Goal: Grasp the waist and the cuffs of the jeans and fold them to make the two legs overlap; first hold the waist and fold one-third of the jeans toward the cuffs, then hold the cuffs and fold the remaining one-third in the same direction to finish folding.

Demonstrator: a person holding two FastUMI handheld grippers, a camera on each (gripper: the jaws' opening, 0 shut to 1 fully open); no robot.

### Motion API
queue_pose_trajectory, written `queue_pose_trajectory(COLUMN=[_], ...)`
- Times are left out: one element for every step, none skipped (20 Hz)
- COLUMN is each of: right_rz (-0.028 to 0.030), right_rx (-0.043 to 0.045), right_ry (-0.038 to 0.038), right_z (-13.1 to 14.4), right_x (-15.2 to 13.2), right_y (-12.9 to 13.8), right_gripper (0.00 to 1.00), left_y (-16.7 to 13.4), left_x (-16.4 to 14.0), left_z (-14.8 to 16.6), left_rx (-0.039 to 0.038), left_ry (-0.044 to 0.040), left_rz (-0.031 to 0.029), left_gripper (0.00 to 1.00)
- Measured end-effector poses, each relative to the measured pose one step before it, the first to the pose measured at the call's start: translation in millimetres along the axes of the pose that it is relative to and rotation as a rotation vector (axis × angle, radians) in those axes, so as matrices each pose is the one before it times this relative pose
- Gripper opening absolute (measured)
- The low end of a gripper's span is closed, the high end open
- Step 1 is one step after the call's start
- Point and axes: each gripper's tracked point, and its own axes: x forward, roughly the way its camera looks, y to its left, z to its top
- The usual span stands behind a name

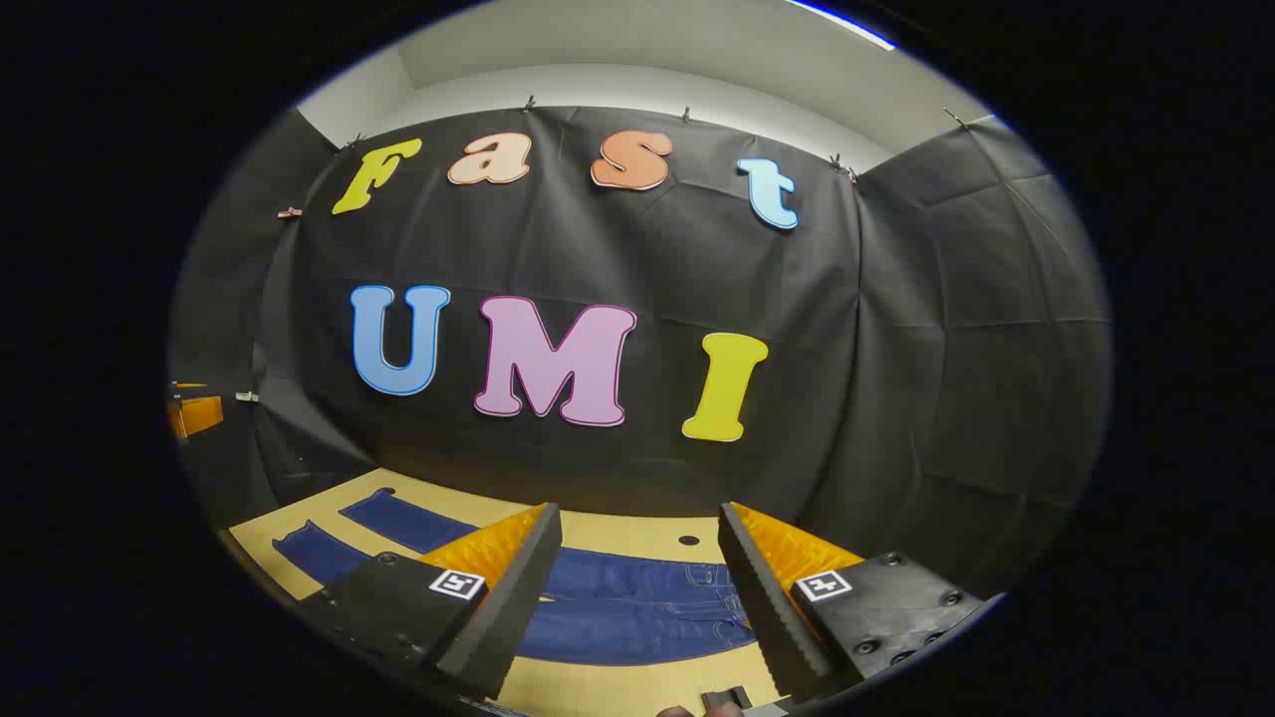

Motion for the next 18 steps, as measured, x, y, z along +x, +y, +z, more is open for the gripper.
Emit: queue_pose_trajectory(right_rz=[-0.00677,-0.00597,-0.00643,-0.0054,-0.00573,-0.00621,-0.0059,-0.00629,-0.00658,-0.00622,-0.00472,-0.00153,0.00218,0.005,0.00121,-0.00004,0.00023,0.00079], right_rx=[0.00067,0.00277,0.00279,0.00198,0.00111,0.00313,0.00462,0.00576,0.00517,0.00316,0.00143,-0.00084,-0.00232,-0.00279,0.00018,0.00501,0.00576,0.00434], right_ry=[0.00329,0.00426,0.00249,0.00154,0.00149,0.00372,0.00574,0.00474,-0.00095,-0.00239,-0.00095,-0.0024,-0.00513,-0.00338,0.0008,0.00634,0.00457,0.00771], right_z=[-0.27,-0.04,-0.32,0.1,-0.04,-0.41,-0.86,-0.44,1.39,0.88,1.16,0.65,0.54,0.64,-1.23,-1.7,-0.99,-1.28], right_x=[0.13,0.62,1.81,0.53,0.31,1.46,0.91,0.48,1.45,1.2,0.41,-0.02,0.75,0.53,1.79,1.69,3.29,2.55], right_y=[-1.16,-1.57,-0.98,-1.36,-1.22,-1.46,-0.77,-1.39,-1.43,-0.57,-0.05,0.43,0.68,1.36,-0.88,-0.73,-1.83,-1.67], right_gripper=[0.97,0.97,0.97,0.97,0.97,0.97,0.97,0.97,0.97,0.97,0.97,0.97,0.97,0.97,0.97,0.97,0.97,0.97], left_y=[1.75,1.02,1.32,0.35,-0.16,0.89,1.89,1.04,2.0,1.71,1.23,0.5,1.72,-1.33,0.25,0.51,-0.12,0.21], left_x=[1.31,1.07,1.59,0.08,1.47,1.83,2.05,1.07,1.36,0.67,0.96,0.84,0.99,0.85,-0.44,0.5,0.14,0.02], left_z=[-1.39,-1.27,-0.02,-1.92,-1.18,-3.18,-1.15,-3.21,-0.12,-0.99,0.77,-0.75,-0.17,-1.75,1.74,-1.6,-1.19,-3.07], left_rx=[0.00241,0.00333,0.00119,-0.00103,-0.00417,-0.00634,-0.00628,-0.00294,-0.00081,0.0003,0.00085,0.00072,-0.00067,-0.00074,-0.00027,-0.00085,-0.00505,-0.01139], left_ry=[0.00195,0.00155,0.00111,0.00151,0.00147,0.00307,0.0043,0.00526,0.00121,-0.00004,0.00098,0.00102,0.00101,-0.00124,-0.00039,0.00216,0.0056,0.00927], left_rz=[-0.00386,-0.00401,-0.00286,-0.004,-0.00345,-0.00229,-0.00219,-0.00097,0.00041,-0.00272,-0.00203,0.00005,0.00081,-0.00279,-0.00159,-0.00159,-0.00632,-0.00896], left_gripper=[0.98,0.98,0.98,0.98,0.98,0.98,0.98,0.98,0.98,0.98,0.98,0.98,0.98,0.98,0.98,0.98,0.98,0.98])
